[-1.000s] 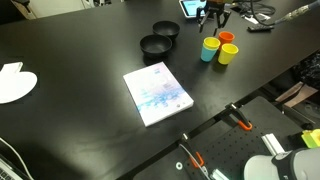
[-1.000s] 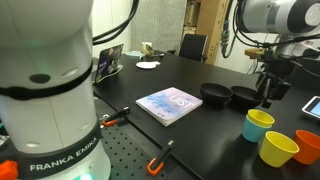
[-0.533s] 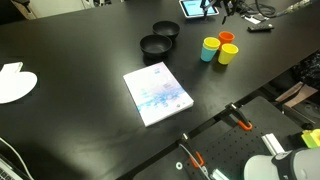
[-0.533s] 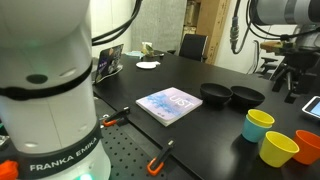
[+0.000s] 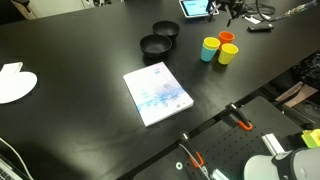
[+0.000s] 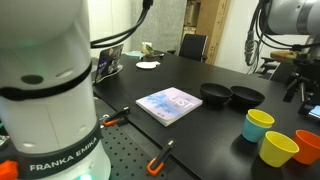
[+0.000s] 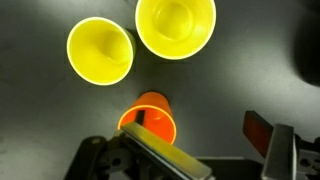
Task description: Stack the cups together
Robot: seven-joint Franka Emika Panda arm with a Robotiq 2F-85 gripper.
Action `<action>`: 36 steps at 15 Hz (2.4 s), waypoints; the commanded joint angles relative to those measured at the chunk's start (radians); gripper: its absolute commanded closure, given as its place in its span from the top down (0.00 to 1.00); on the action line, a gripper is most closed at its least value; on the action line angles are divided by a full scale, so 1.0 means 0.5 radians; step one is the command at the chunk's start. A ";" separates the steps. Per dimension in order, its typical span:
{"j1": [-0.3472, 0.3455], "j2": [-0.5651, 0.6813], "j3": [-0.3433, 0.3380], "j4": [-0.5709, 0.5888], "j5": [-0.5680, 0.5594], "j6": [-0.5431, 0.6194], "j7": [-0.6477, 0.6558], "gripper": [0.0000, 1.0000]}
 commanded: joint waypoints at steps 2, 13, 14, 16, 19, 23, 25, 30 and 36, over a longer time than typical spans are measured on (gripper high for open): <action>0.045 0.101 -0.045 0.068 -0.033 0.104 0.103 1.00; -0.068 0.394 -0.069 0.312 0.024 0.179 0.068 1.00; -0.077 0.413 -0.070 0.336 0.029 0.176 0.070 1.00; -0.097 0.455 -0.068 0.385 0.041 0.163 0.078 1.00; -0.125 0.503 -0.057 0.428 0.064 0.144 0.076 1.00; -0.145 0.559 -0.052 0.469 0.096 0.135 0.073 1.00; -0.148 0.578 -0.052 0.483 0.101 0.126 0.069 0.74; -0.137 0.581 -0.063 0.475 0.104 0.106 0.084 0.35; -0.109 0.563 -0.106 0.487 0.072 -0.049 0.160 0.00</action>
